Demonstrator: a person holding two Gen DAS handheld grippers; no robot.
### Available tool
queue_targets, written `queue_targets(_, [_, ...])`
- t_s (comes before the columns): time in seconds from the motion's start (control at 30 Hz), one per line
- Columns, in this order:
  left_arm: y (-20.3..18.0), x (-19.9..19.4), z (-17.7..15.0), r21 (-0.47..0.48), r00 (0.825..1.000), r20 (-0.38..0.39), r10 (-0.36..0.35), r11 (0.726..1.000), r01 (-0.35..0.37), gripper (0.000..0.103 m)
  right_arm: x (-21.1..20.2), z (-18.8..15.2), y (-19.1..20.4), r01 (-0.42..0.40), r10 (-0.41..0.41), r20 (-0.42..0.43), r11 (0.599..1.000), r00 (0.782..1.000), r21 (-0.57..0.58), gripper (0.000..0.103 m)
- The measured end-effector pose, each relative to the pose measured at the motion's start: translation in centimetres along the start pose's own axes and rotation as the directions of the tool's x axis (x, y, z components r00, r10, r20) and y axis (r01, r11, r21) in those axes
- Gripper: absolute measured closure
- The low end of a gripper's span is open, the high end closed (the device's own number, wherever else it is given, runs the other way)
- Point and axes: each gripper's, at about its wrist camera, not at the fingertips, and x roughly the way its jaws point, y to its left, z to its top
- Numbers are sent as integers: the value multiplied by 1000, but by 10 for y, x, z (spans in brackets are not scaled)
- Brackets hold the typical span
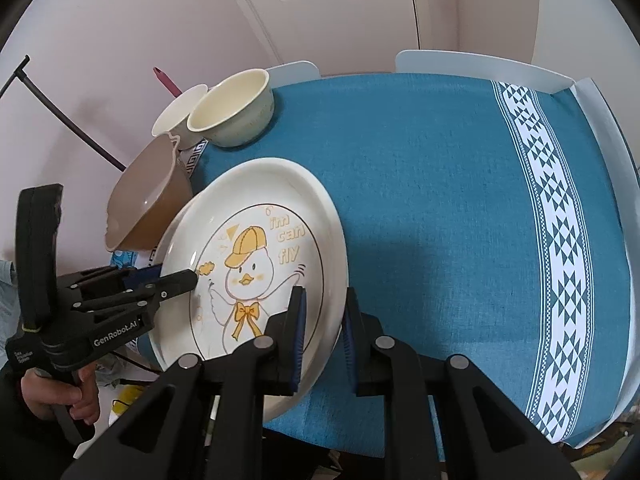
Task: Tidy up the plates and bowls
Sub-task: 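Carry the duck-print plate with both grippers and lower it onto the stack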
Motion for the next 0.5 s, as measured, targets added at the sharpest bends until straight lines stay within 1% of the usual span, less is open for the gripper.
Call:
queue_targets(0.13, [-5,-1,1,32,999,2,38,999,-38,82,3,-1,2,3,-3,-8,1000,1000,5,87])
queue_targets(0.27, [-13,-3,1,92,994,12,107,990,-108,82,7,0,8,22,-22,-10,999,1000,-34,87])
queue_targets(0.33, [-18,-4,0,124,989,21,147,981,-148,82,9,0,11,31,-31,-10,998,999,-52,87])
queue_targets(0.4, [-20,-4,-1,138,985,28,169,976,-171,82,10,1,12,30,-31,-13,998,999,-58,87])
queue_targets(0.5, [-20,-5,-1,140,983,31,182,973,-184,82,13,1,14,25,-26,-17,998,1000,-61,87])
